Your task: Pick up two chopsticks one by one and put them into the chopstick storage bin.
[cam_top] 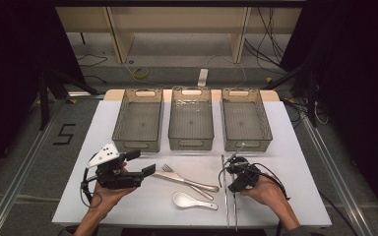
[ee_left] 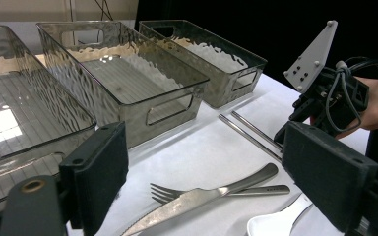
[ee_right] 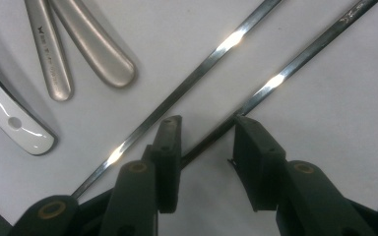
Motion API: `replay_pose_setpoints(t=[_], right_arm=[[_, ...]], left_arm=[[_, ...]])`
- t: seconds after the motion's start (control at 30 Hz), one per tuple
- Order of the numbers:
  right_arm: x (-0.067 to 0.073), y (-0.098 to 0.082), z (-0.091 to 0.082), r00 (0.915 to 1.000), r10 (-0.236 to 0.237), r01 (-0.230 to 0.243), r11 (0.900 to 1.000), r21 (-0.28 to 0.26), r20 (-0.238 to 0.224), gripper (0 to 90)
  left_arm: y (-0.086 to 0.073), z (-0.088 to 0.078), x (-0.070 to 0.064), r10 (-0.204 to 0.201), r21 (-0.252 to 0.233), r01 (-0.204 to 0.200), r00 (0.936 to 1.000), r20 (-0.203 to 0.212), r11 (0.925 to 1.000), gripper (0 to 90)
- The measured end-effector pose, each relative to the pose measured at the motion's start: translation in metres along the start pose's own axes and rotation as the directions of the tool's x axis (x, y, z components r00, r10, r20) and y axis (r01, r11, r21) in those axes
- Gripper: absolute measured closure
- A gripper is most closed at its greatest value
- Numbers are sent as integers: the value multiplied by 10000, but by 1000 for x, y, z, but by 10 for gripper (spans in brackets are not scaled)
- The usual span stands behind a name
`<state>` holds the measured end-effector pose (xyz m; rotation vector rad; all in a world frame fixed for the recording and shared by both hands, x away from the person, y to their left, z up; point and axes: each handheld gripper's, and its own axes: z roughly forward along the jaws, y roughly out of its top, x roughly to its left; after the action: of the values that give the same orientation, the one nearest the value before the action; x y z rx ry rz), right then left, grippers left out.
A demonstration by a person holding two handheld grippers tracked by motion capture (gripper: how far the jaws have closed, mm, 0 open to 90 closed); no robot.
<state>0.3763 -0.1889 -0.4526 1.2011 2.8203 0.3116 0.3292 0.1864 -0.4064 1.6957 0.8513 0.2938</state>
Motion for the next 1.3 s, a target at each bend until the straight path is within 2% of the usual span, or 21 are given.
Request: replay_pose_setpoints(t=[0.3,0.37,0.63,0.77,0.83,0.87,0.9,0.93,1.0,1.03,1.13,1.3], right_arm=[[4,3,1,9995,-164,161,9998,115,287,655],[4,3,1,9996,-101,98,9999,119,255,620],[6,4,0,9990,-191,186,9997,128,404,688],[7,4,0,9988,-219,212,9996,170,440,690],[6,4,0,9992,-205,198,9996,201,350,683],[5,4,0,9997,-165,161,9996,237,163,637],[5,4,0,9997,-165,161,9996,237,163,637],[5,4,1,9999,-37,31,9994,339,161,600],[5,3,1,9997,-1,-7,9995,307,246,603],[5,4,2,9994,68,-83,9989,452,346,593],[4,4,4,9996,190,-201,9985,506,224,583],[5,4,4,9994,87,-104,9987,502,331,612]], left_arm=[[0,0,0,43,35,-43,10000,-11,10000,171],[0,1,0,41,44,-41,10000,-14,10000,171],[0,0,0,57,36,-57,10000,0,10000,171],[0,1,-1,72,42,-72,10000,10,10000,171],[0,1,-1,77,43,-77,10000,3,10000,171],[0,0,-1,73,41,-73,10000,-6,10000,171],[0,0,-1,73,41,-73,10000,-6,10000,171],[0,0,-1,69,39,-69,10000,-18,10000,172],[0,0,-1,57,20,-56,10000,-24,10000,172],[0,0,-1,57,20,-56,10000,-24,10000,171],[0,0,-1,57,4,-57,10000,-20,10000,172],[1,0,-1,73,14,-73,10000,-23,10000,172]])
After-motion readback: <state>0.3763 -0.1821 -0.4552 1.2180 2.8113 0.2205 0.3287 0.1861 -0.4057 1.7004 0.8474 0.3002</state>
